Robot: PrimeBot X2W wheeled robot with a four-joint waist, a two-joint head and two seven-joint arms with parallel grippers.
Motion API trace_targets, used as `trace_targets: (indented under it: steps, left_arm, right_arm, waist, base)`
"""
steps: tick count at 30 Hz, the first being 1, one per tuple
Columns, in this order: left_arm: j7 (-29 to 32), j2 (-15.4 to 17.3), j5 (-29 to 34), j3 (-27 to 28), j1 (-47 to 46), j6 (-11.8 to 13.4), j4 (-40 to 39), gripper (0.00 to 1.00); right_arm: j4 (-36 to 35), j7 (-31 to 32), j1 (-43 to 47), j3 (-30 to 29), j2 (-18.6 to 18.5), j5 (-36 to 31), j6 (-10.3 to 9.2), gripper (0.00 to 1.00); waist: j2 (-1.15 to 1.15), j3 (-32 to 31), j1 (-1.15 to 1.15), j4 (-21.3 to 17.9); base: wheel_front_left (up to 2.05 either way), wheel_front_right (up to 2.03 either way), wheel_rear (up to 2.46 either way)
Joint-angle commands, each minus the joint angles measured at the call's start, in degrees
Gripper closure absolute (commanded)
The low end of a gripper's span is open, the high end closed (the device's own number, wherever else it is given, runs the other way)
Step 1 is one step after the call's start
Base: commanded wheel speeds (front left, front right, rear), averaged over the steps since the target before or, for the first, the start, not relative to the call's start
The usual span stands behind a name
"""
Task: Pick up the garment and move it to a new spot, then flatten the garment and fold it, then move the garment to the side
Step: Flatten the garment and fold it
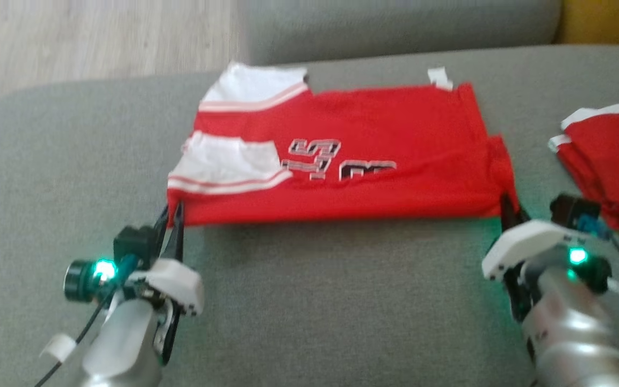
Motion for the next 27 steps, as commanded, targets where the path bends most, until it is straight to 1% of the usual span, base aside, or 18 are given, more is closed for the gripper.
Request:
trace_targets:
  steps: [1, 7, 13, 14, 17, 18, 24, 26, 27]
  left_arm:
    - [0.1, 2.4, -0.6, 1.5, -0.8, 0.0, -1.8, 1.0]
    - [2.8, 3.7, -1.2, 0.5, 4.6, -0.3, -4.7, 1.0]
    - [6.0, 4.6, -2.1, 0.0, 9.5, -0.2, -9.1, 1.0]
    - [7.6, 5.0, -2.2, -0.6, 11.6, -0.3, -11.2, 1.0]
    - [10.0, 5.6, -2.2, -1.6, 14.1, -0.4, -14.7, 1.0]
    - [10.0, 5.6, -2.2, -1.6, 14.1, -0.4, -14.7, 1.0]
    - [13.3, 6.4, -2.4, -2.4, 17.1, 0.4, -20.0, 1.0]
    - [13.8, 6.4, -2.6, -2.5, 17.6, 0.9, -21.1, 1.0]
    - [14.0, 6.4, -2.7, -2.4, 17.8, 1.1, -21.5, 1.0]
  right_arm:
    - [-1.7, -1.2, -0.4, 1.7, 0.5, 0.9, -0.04, 1.0]
    - [-4.1, -1.4, 4.3, 4.0, 0.5, 3.6, -0.04, 1.0]
    - [-7.3, 0.8, 8.5, 3.6, 0.5, 3.4, -0.04, 1.0]
    - [-9.1, 2.0, 10.3, 3.2, 0.5, 2.9, -0.04, 1.0]
    - [-12.3, 4.3, 13.0, 3.0, 0.5, 3.4, -0.04, 1.0]
    - [-12.3, 4.3, 13.0, 3.0, 0.5, 3.4, -0.04, 1.0]
    - [-19.9, 7.8, 18.7, 3.4, 0.5, 5.3, -0.04, 1.0]
    - [-22.5, 8.0, 20.1, 3.7, 0.5, 6.3, -0.04, 1.0]
    - [-23.6, 7.9, 20.7, 3.8, 0.5, 5.4, -0.04, 1.0]
  waist:
    - [0.0, -2.1, 0.01, -0.8]
    - [0.0, -6.1, 0.01, -1.5]
    - [0.0, -7.7, 0.01, -2.1]
    - [0.0, -8.2, 0.01, -2.2]
    - [0.0, -8.5, 0.01, -2.3]
    - [0.0, -8.5, 0.01, -2.3]
    - [0.0, -8.3, 0.01, -2.6]
    - [0.0, -8.1, 0.01, -2.8]
    - [0.0, -8.0, 0.01, -2.9]
  base:
    - [0.0, 0.0, 0.0]
    - [0.0, 0.0, 0.0]
    - [0.0, 0.0, 0.0]
    - [0.0, 0.0, 0.0]
    - [0.0, 0.0, 0.0]
    - [0.0, 0.0, 0.0]
    - [0.0, 0.0, 0.0]
    - [0.0, 0.0, 0.0]
    - [0.0, 0.0, 0.0]
